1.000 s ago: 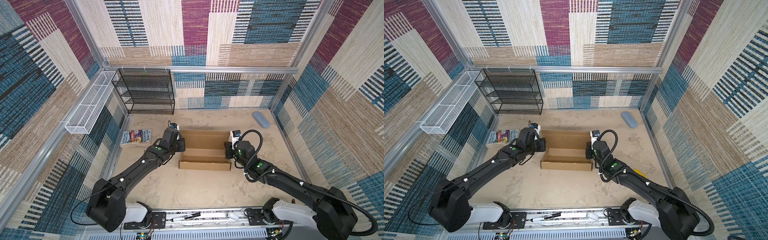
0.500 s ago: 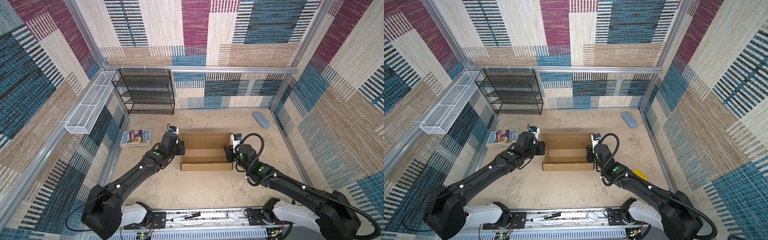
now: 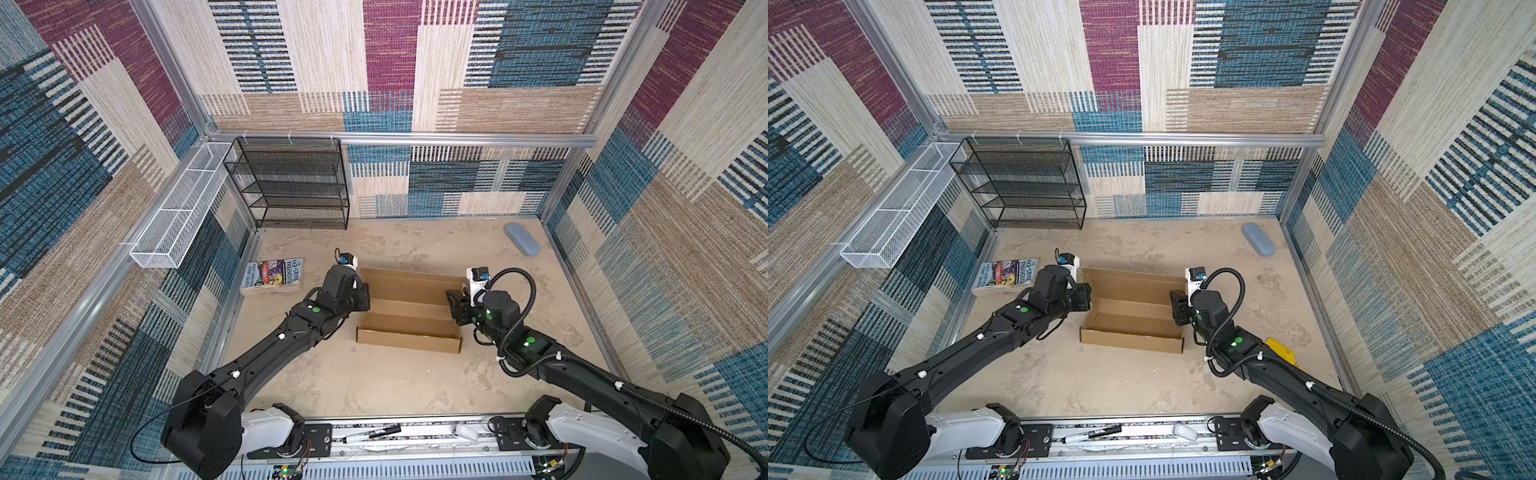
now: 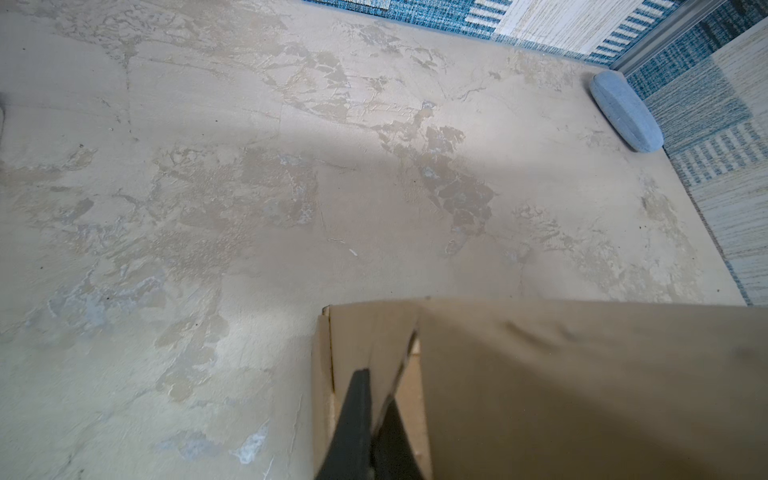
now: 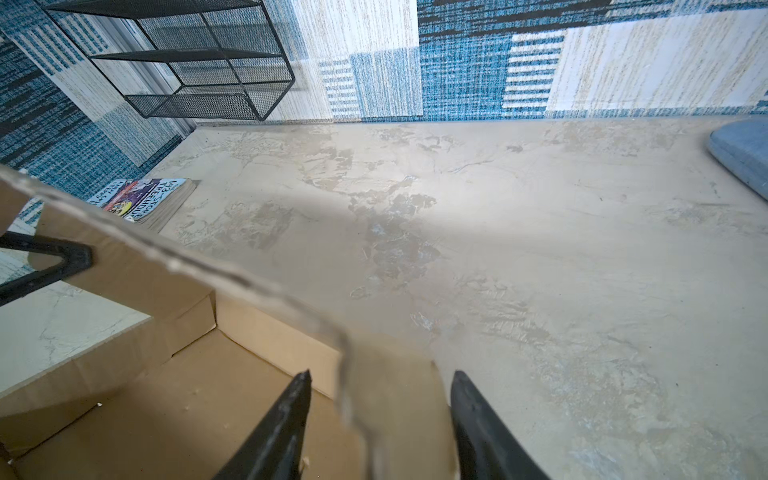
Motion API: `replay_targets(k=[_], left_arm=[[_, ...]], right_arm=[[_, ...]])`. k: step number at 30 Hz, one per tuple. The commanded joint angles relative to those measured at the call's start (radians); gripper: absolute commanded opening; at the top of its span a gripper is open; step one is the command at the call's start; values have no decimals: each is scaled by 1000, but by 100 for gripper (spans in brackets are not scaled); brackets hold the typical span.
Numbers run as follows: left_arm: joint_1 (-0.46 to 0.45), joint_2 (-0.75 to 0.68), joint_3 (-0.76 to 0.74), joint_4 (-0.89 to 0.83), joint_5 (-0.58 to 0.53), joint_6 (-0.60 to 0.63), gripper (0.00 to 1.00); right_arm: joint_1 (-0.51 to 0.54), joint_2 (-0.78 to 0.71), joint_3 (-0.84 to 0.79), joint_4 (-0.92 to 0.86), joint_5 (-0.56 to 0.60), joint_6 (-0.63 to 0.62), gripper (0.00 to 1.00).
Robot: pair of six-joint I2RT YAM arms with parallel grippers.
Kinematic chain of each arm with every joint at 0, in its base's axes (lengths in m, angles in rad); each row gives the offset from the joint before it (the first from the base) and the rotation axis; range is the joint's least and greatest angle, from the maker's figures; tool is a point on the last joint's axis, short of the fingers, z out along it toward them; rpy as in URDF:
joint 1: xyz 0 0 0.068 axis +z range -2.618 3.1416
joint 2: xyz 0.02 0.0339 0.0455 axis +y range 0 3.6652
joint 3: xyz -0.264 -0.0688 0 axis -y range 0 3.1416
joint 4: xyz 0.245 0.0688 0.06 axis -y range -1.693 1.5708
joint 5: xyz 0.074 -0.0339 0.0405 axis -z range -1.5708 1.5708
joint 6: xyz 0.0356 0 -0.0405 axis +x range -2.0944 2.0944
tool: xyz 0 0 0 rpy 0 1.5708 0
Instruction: Fold the paper box
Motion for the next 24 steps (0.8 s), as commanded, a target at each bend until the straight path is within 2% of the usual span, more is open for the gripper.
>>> replay_targets(k=[1,12,24], left_arm=[[-2,-9,-8,5,-16,-14,0],[-9,0,-4,5,-26,-11,0],[-14,4,4,2,-39,-8,0]], right_arm=[[1,-20,-3,-12,21,5,57],[1,-108,15,-73,12,-49,69],[1,-150,68,-146,45,-116,73]])
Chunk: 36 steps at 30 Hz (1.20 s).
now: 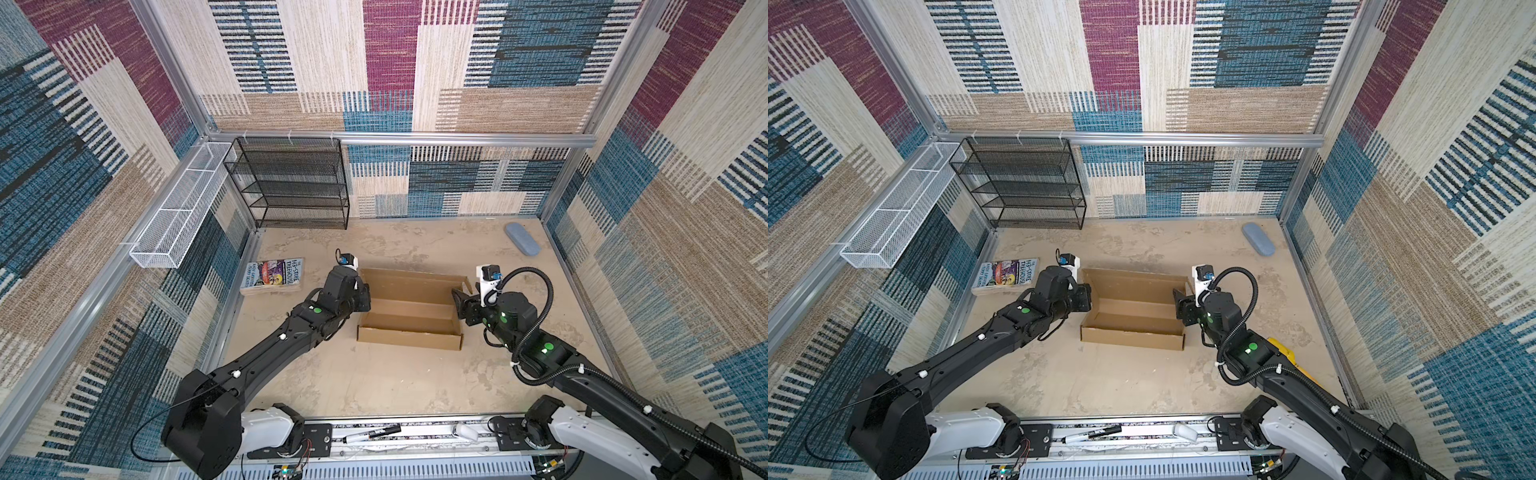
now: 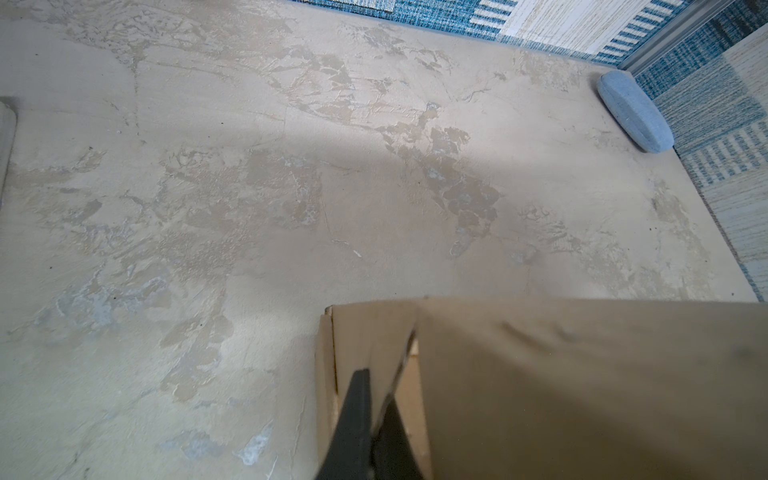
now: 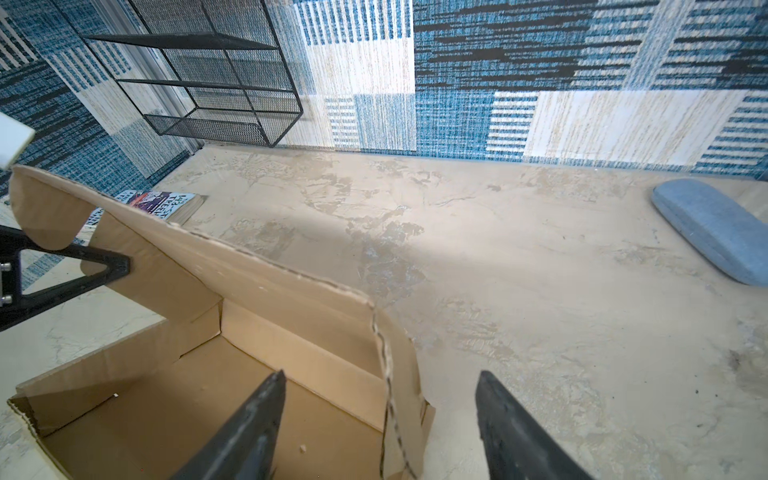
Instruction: Fold the paper box
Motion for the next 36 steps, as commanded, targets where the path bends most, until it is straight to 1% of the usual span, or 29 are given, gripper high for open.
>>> replay_targets(k=[1,8,11,19,22,29,36], left_arm=[[-1,2,6,-2,-12,-8,0],[-1,1,1,0,-17,-8,0],[-1,1,-3,6,-20,-10,0],[-2,4,-6,13,-20,-10,0],[-2,4,-4,12,-18,-8,0],[-2,-1,-10,15,-18,-9,0],[-4,-9,-20,20,-17,-10,0]], right_arm=[[0,-5,28,-24,20,-38,74],[0,5,124,-72,18,-125,74],[2,28,194,-105,-18,-173,74],[10,221,438,-275,-212,-320,72],[21,297,532,-351,-260,-385,72],[47,437,678,-473,-311,-515,74],[47,515,735,-491,-334,-566,73]])
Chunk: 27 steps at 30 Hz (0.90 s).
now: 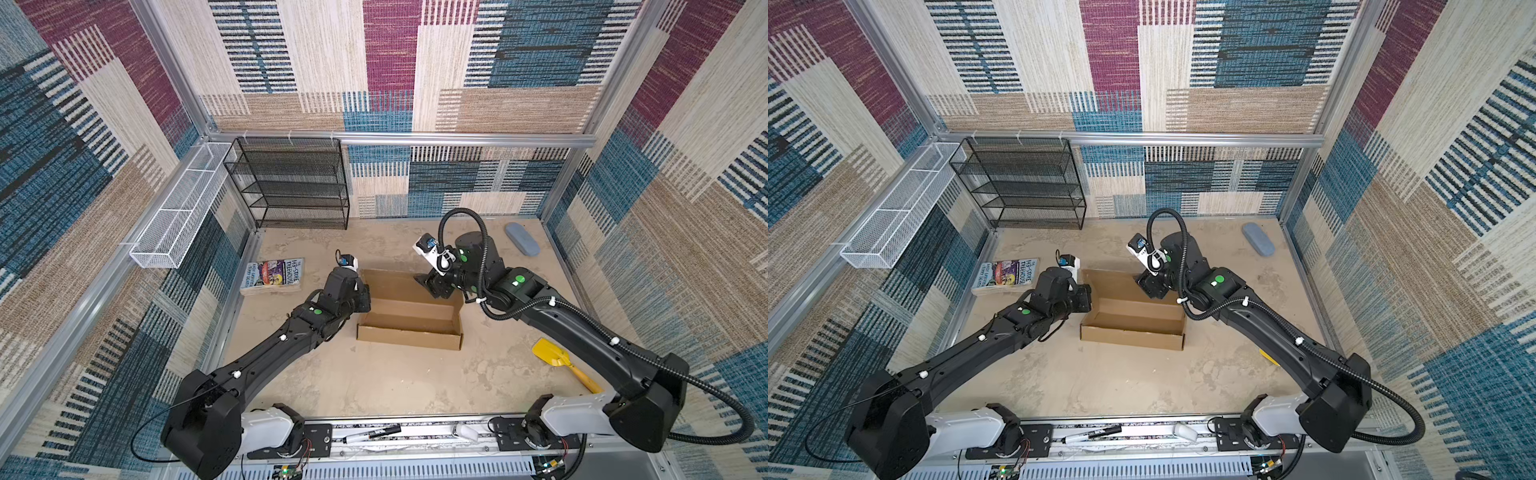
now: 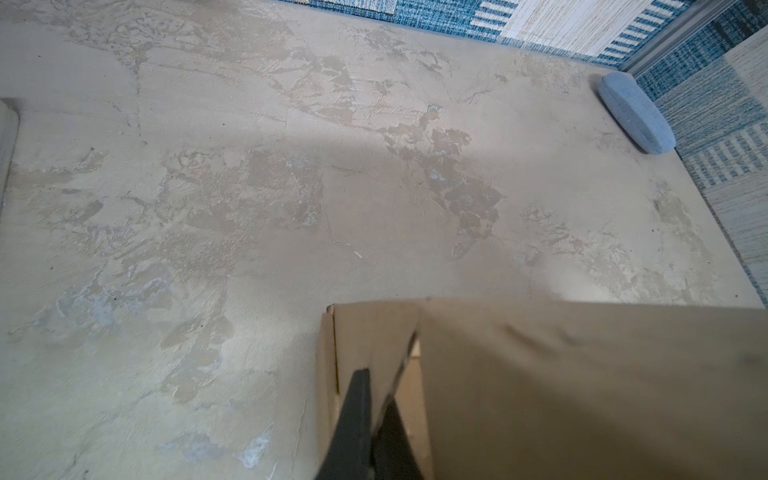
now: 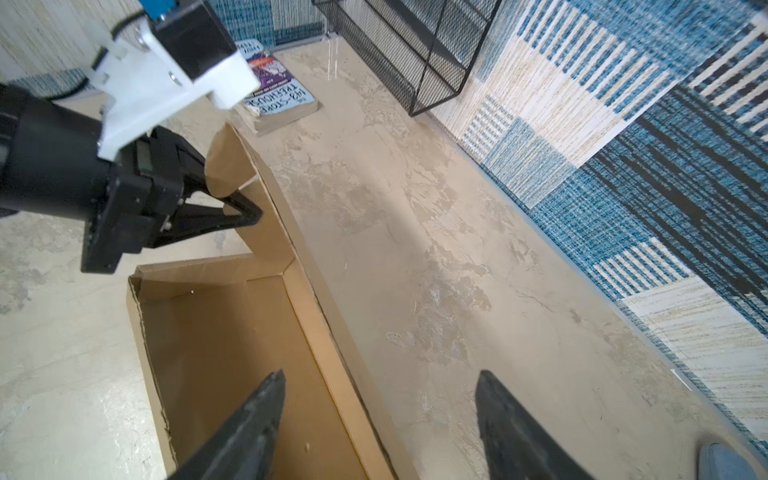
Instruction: Fold the paper box
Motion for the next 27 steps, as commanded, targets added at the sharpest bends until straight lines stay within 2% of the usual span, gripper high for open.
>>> replay_targets(k=[1,9,27], left_arm=[[-1,-6,-8,3,-10,-11,0],[-1,-8,-15,15,-9,-12,0],[-1,-9,-7,16,-13,-10,0]], right_arm=[[1,32,31,-25,-22,-43,73],[3,99,58,-33,-15,-68,69],[29,159,47,-22,-45,-101,50]])
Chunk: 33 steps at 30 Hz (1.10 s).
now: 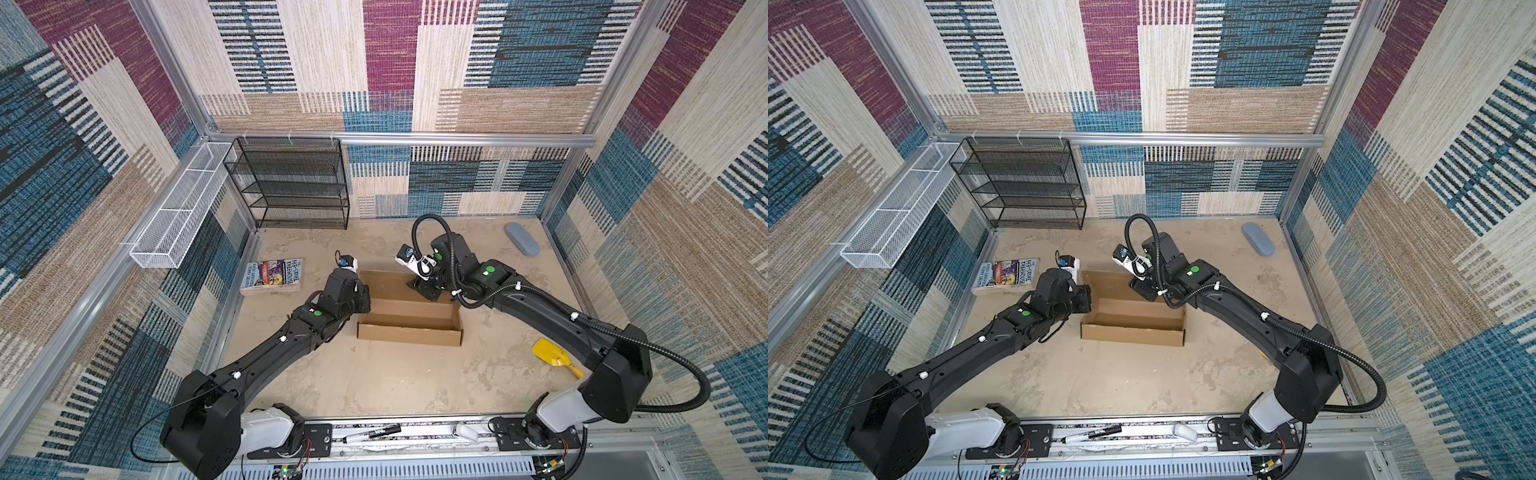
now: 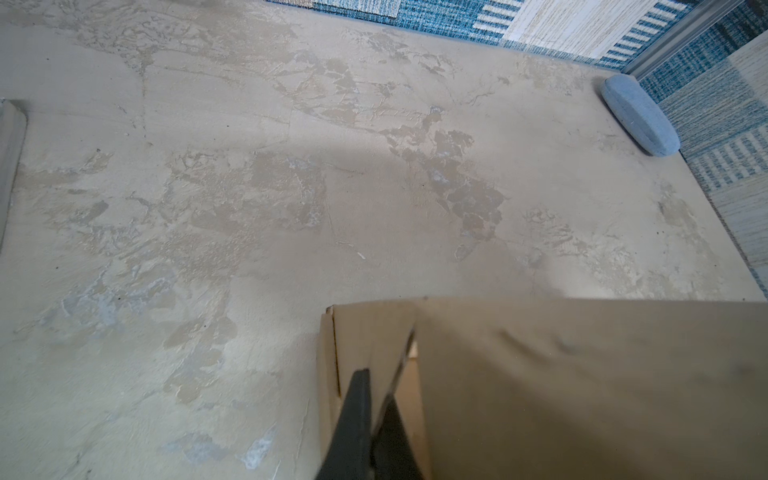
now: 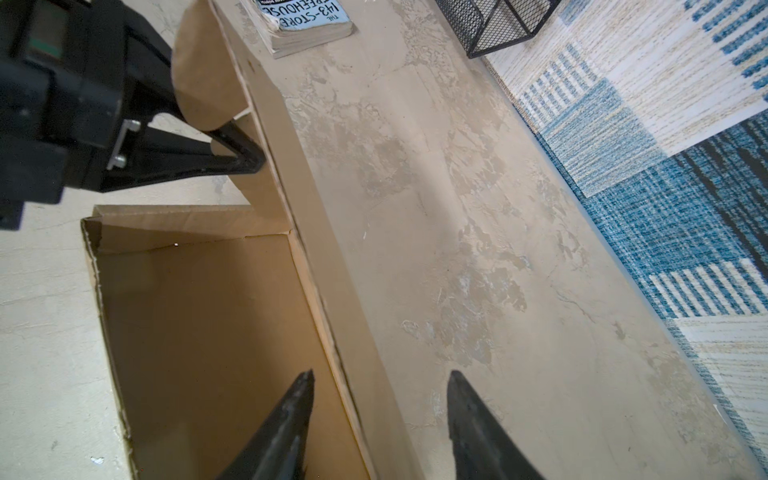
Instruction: Fold the paper box
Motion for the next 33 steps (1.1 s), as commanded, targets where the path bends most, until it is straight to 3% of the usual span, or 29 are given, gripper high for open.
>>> replay_targets(k=[1,12,24,33], left_arm=[[-1,-6,4,3,2,-10,0],[-2,-28,-17,3,3,-14,0],[-2,-51,-34,-2,-5,-18,12],[-2,-56,-31,-10,-14,-13,23]], right_arm=[[11,-3,-6,17,-22,-6,49],[56,10,-37,39,1,3,35],[69,9,-39,74,39,17,21],[72,-1,-45,77,45,17,17]])
